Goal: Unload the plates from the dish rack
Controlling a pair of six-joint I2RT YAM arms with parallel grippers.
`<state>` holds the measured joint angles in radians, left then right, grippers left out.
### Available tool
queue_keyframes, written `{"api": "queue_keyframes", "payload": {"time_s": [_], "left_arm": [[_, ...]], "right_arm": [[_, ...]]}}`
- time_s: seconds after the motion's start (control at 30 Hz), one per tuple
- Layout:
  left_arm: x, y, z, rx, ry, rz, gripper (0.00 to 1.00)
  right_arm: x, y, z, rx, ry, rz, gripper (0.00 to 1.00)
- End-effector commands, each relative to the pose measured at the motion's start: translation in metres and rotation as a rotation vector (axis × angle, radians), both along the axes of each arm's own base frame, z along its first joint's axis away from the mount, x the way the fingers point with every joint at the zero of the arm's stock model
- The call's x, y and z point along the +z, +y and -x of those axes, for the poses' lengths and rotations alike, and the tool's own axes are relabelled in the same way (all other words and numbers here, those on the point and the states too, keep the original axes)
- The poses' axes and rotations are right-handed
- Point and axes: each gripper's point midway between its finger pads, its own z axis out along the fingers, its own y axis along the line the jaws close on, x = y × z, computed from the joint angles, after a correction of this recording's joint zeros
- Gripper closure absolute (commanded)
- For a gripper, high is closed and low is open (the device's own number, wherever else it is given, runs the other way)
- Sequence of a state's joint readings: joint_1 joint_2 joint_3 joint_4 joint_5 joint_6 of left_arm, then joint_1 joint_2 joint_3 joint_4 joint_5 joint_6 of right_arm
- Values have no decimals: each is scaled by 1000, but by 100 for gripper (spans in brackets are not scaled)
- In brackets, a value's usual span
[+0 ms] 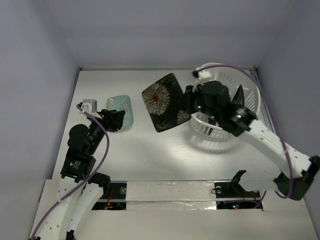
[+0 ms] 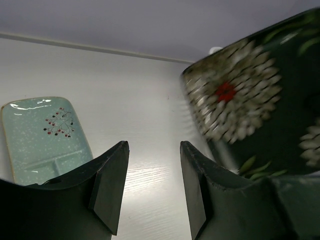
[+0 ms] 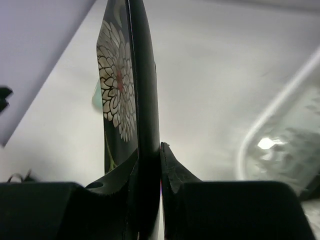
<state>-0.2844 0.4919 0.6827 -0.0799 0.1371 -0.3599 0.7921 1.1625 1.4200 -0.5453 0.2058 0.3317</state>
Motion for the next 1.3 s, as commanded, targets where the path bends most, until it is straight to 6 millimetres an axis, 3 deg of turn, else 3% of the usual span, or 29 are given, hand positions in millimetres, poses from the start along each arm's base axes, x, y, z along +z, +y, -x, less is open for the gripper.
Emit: {"api": "queue_keyframes", "payload": {"time_s": [0.0,0.23,0.4,0.6,0.93,1.17,1.27], "left_arm": [[17,8,-2,40,-51,7,58],[17,9,-2,46,-49,7,58],[17,9,-3,43,-48,10,58],[16,7,-3,32,-47,12,58],[15,6,-4,23,-43,11,58],[13,5,-5,18,-36,12,58],[13,4,-5,17,-36,12,58]], "right_arm": [[34,71,-4,157,-68,-252,100],[-31,113,-20,175,56,-254,100],[-94,126,-24,164,157,-213,100],[-150,142,-15,199,250,-167,100],[-224,132,-5,147,364,-109,100],[-276,100,-13,-21,407,23,74],[-285,89,-16,-67,399,68,64]]}}
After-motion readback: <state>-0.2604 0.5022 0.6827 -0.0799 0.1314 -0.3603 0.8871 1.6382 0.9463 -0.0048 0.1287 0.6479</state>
